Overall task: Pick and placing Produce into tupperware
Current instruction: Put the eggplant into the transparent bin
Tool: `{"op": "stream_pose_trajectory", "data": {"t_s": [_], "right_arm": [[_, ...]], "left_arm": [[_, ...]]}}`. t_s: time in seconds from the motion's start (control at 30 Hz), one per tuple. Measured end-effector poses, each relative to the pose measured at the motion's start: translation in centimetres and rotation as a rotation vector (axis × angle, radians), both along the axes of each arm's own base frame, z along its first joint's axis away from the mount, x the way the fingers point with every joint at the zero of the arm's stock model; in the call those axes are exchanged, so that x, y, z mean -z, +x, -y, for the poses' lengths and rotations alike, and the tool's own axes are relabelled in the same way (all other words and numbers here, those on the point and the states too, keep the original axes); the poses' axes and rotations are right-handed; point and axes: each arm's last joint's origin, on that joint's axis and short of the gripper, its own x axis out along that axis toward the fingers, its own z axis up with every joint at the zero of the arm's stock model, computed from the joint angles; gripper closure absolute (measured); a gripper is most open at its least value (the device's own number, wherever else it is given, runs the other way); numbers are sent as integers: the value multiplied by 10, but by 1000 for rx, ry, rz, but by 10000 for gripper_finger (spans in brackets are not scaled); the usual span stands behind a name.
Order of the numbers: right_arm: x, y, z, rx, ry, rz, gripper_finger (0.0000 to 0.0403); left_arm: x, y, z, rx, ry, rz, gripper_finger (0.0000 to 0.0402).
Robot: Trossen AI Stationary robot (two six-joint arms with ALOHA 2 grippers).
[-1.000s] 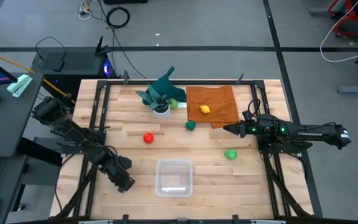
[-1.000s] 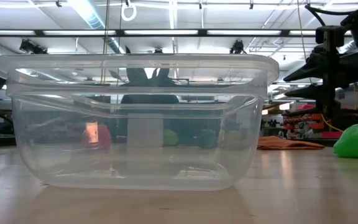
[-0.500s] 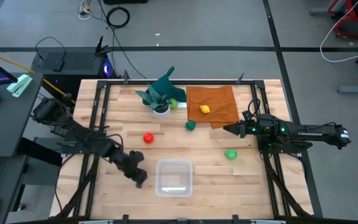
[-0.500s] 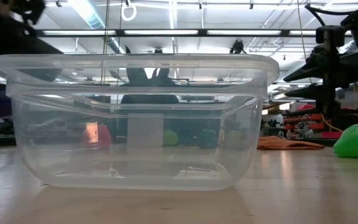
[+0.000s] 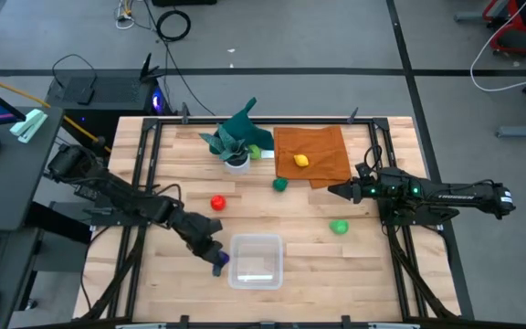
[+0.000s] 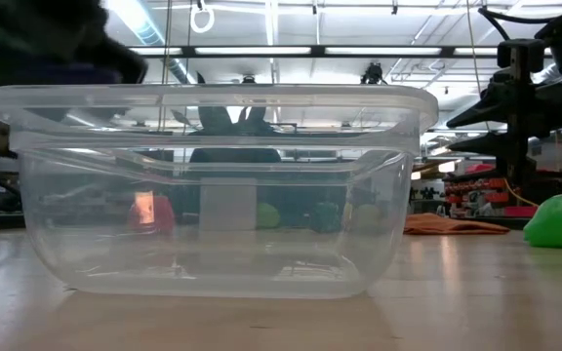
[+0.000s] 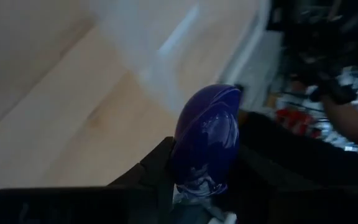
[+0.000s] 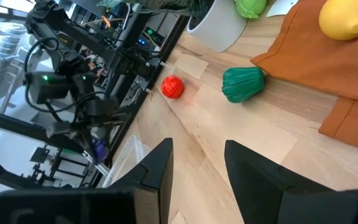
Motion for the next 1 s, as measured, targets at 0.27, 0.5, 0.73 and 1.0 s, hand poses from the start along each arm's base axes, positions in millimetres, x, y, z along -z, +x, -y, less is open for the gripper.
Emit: {"op": "stream_pose_trajectory", "data": {"t_s": [0.27,0.5,0.73,1.0], "right_arm": [[0,0,0,0,-1,-1,291],[0,0,0,0,-2,-1,291],[0,0,0,0,-2,-1,291],[0,0,0,0,-3,-1,291]], "left_arm": [[-14,13,-10,-54,-38,112,278],[-54,38,-18,-41,70,187,278],[-78,59,-32,45,335,34,277],[-81,114,-28,176,490,69,277]]}}
